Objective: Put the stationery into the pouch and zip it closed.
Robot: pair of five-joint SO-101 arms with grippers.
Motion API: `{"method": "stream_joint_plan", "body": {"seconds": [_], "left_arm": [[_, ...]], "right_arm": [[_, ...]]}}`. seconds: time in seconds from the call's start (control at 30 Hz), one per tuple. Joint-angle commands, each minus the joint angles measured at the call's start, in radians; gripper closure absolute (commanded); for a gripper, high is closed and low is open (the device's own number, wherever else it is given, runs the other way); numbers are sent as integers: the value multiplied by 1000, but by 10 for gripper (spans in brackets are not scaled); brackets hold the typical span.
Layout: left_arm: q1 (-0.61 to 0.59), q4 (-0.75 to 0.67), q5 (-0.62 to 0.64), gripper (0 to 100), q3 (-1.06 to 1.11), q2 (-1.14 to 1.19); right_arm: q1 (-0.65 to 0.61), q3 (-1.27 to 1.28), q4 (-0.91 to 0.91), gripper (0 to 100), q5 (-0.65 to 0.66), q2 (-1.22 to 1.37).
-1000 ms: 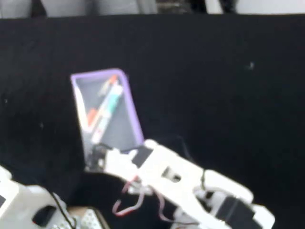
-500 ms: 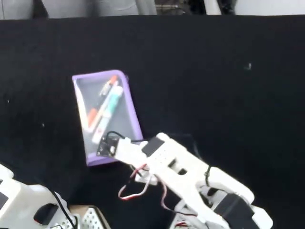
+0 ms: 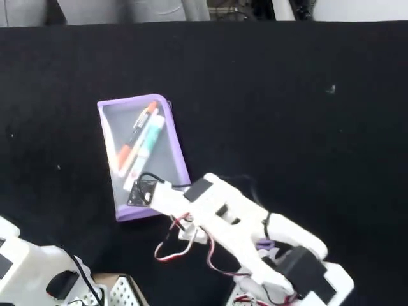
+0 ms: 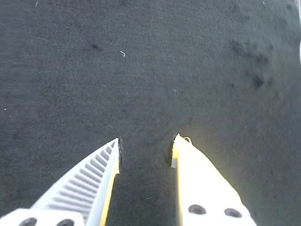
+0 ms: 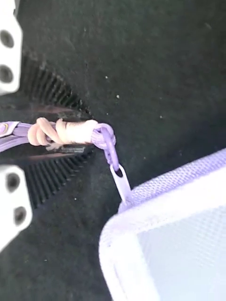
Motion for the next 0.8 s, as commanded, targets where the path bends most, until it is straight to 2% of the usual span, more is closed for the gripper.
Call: {"method": "stream_joint_plan", "body": {"seconds": [0.0,0.37,0.57,0.77], "left_arm": [[13,-5,3,811,-12,-11],[27,2,2,811,-19,-11],[97,8,-72,811,-12,-11],[189,86,-129,811,-22,-21]], "right_arm": [[18,-110,41,987,3,2],[183,-622,411,987,-54,-50],[181,-874,539,987,-54,-45],[170,-1066,566,987,-54,-36]]}}
